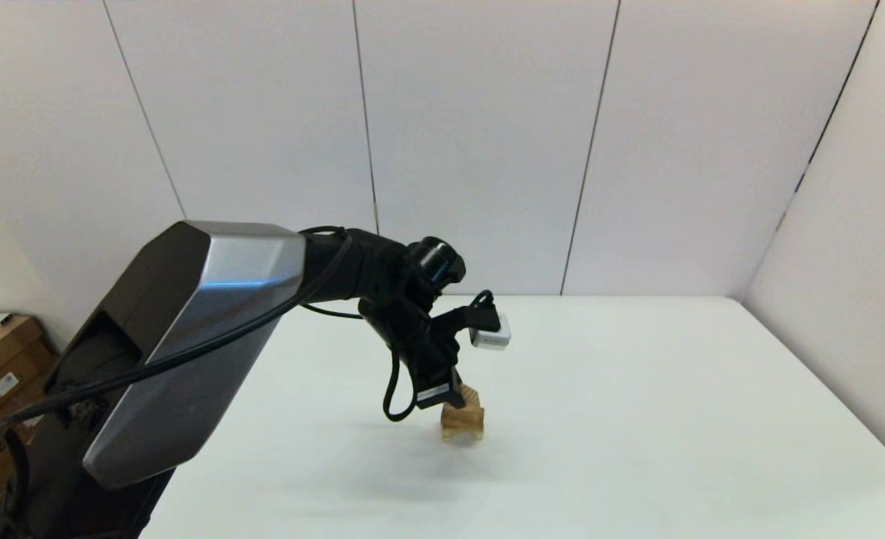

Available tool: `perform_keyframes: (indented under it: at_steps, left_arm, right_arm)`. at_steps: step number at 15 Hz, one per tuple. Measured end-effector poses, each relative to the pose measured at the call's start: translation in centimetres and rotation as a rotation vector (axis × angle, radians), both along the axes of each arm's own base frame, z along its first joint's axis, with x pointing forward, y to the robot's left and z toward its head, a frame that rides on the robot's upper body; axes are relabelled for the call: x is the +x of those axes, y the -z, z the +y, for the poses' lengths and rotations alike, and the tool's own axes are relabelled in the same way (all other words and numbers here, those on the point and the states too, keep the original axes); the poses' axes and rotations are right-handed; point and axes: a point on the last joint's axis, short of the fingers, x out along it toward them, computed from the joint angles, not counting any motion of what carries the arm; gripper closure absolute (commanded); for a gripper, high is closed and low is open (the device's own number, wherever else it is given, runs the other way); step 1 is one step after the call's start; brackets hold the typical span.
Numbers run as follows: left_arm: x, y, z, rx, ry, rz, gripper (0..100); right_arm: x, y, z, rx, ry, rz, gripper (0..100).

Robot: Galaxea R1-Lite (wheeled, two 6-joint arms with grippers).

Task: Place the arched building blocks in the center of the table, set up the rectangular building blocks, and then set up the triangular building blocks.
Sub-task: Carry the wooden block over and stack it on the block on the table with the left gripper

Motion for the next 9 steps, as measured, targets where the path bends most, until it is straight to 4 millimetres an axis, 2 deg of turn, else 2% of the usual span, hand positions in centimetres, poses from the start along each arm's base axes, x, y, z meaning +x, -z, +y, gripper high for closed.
perform_keyframes:
  at_steps: [5, 9]
  left_arm:
    - [0.7, 2.0, -0.1, 0.011, -0.005, 0.015, 100]
    - [0.7, 2.5, -0.3, 0.014, -0.002, 0.02, 100]
  right_arm:
    - [0.0, 0.0, 0.0, 0.0, 0.0, 0.0, 0]
    - [0.0, 0.0, 0.0, 0.0, 0.0, 0.0, 0]
